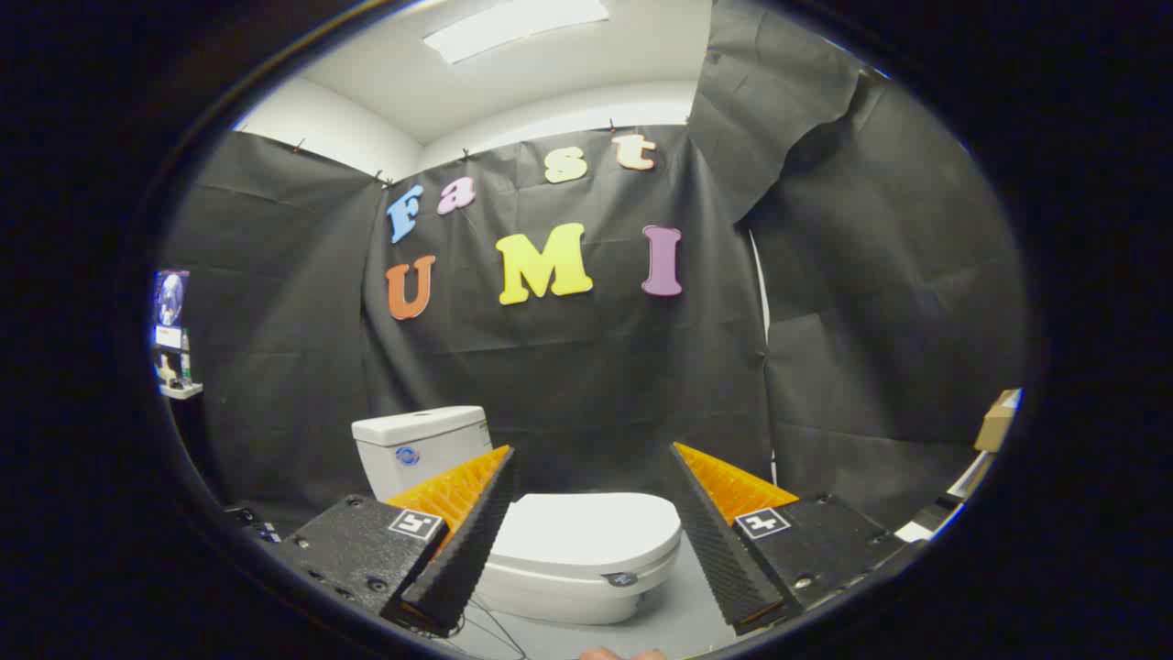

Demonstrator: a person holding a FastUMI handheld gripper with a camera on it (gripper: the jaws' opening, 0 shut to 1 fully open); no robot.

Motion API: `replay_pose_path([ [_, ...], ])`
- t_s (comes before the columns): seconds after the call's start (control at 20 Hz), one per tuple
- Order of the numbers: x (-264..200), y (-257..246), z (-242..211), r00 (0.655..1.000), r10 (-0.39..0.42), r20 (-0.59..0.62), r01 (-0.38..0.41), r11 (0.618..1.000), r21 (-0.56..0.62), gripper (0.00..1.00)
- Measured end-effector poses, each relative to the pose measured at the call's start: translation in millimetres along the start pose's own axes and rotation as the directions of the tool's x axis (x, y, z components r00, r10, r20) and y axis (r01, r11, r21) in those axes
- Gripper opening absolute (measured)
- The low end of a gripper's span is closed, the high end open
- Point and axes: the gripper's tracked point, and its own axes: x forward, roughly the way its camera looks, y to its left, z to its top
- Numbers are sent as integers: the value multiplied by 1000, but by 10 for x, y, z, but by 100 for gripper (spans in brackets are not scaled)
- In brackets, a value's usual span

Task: Open the toilet lid.

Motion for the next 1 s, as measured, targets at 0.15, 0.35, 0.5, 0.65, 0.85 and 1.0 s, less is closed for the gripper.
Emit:
replay_pose_path([
  [0.15,-4,-41,13,1000,-8,2,8,1000,-12,100],
  [0.35,2,-114,11,1000,-23,0,23,1000,-9,100],
  [0.5,22,-187,17,999,-38,-1,38,999,-5,100],
  [0.65,20,-257,11,999,-49,-2,49,999,-15,100],
  [0.85,19,-337,36,998,-64,-2,64,998,-26,100],
  [1.0,25,-390,-13,997,-77,-19,77,997,-21,100],
])
